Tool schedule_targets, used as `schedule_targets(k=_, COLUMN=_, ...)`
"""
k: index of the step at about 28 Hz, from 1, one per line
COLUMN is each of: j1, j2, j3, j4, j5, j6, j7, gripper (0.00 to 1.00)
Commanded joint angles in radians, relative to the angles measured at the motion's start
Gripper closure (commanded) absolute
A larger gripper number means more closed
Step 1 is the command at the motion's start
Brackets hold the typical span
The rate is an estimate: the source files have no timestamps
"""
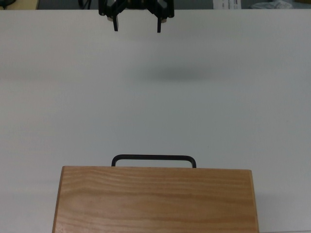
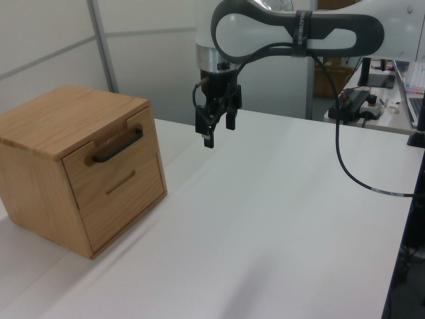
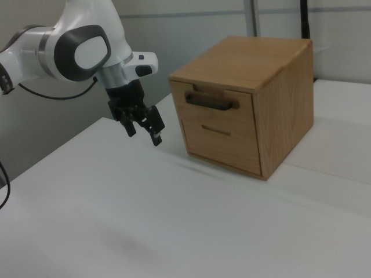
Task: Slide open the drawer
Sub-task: 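Open the gripper and move it toward the upper drawer's black handle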
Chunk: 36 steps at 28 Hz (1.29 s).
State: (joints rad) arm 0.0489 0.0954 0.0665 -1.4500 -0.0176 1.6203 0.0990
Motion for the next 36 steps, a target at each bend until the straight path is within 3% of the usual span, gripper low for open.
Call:
schedule_targets(k=1, j1=-0.015, j2=-0.023, j3=-0.005, j4=-0.018, j5=0.007, j6=-0.022, j7=-0.059, gripper=0.00)
schedule_targets(k=13, j1=-0.015, j2=-0.020, j3=-0.004, j4=-0.024, j5=0.022, j6=-0.013, j7=-0.024, gripper=0.00)
schedule_targets(k=22, j1=-0.012, j2=0.001, j3=0.001, j4=-0.039, j5=0.039, j6=0.133, j7=0.328, gripper=0.00)
schedule_targets(k=27, j1=-0.011, j2=0.020, j3=0.003, j4=-0.059, j5=0.031, j6=0.260, j7=0.643, gripper=0.00)
schedule_targets(k=28, j1=-0.011, j2=0.030, j3=0.003, j4=-0.059, j5=0.027, j6=0.300, j7=0.762, gripper=0.00)
schedule_targets(k=31, j1=-0.009, j2=0.049, j3=0.004, j4=-0.059, j5=0.004, j6=0.342, j7=0.942, gripper=0.00)
schedule_targets(k=33, j1=-0.004, j2=0.067, j3=0.009, j4=-0.058, j5=-0.043, j6=0.358, j7=1.068, gripper=0.00)
schedule_targets(k=36, j1=-0.003, j2=0.083, j3=0.010, j4=-0.058, j5=-0.064, j6=0.388, j7=1.162, gripper=0.00)
